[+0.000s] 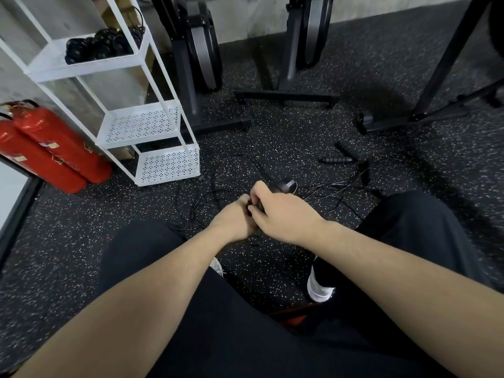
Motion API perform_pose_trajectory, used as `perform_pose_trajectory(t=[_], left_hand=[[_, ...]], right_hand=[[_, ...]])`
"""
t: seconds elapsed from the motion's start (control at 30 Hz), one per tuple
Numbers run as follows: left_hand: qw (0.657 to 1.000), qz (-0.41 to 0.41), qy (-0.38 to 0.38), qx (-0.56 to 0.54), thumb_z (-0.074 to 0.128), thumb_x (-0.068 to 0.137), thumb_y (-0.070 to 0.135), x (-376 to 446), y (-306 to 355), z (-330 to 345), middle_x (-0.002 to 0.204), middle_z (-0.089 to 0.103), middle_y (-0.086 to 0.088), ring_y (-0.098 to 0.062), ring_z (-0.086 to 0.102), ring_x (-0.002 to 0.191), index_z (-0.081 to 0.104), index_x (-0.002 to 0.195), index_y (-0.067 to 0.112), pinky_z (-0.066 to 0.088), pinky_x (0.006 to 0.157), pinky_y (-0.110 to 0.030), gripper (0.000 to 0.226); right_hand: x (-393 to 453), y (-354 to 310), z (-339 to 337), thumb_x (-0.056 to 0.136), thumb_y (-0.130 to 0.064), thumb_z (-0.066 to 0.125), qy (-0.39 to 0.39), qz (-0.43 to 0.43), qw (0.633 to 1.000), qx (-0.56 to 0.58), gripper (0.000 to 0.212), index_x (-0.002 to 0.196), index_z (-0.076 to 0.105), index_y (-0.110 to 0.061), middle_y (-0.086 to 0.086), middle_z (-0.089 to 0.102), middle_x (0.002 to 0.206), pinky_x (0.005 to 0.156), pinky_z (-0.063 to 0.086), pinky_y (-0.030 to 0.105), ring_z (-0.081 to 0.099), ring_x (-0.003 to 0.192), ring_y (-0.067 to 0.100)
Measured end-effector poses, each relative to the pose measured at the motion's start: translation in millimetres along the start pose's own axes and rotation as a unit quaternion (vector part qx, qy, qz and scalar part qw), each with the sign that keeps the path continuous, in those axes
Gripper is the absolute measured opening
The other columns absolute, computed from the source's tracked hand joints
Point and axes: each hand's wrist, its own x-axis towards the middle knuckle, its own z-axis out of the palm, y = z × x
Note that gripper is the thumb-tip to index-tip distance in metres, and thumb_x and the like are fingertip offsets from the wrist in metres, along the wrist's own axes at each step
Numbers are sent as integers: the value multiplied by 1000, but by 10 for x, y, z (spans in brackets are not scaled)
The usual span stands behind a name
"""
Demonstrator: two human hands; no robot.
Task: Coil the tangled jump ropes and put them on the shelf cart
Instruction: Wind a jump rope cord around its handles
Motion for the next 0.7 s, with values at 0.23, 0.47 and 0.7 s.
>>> perform_pose_trajectory(t=[0.23,0.47,0.7], left_hand=[[998,50,35,-34,64,89,25,80,8,-192,91,64,7,-11,55,81,55,120,28,41,76,-30,32],[992,40,-12,-116,61,89,3,84,-43,-192,63,59,6,-12,47,60,59,103,18,39,74,-29,20],[962,58,-120,-236,59,82,3,-41,4,-119,87,65,-13,-14,55,71,64,105,0,45,63,-24,24]], right_hand=[[35,70,-21,104,-39,50,-9,46,971,233,18,105,43,-23,-3,60,67,59,44,37,50,55,16],[5,323,-162,104,-52,45,-115,53,959,252,37,94,68,-26,-10,50,49,66,44,32,45,49,11],[26,619,-320,104,-40,50,-189,30,909,371,32,98,73,-18,-7,44,62,58,36,22,38,56,10]])
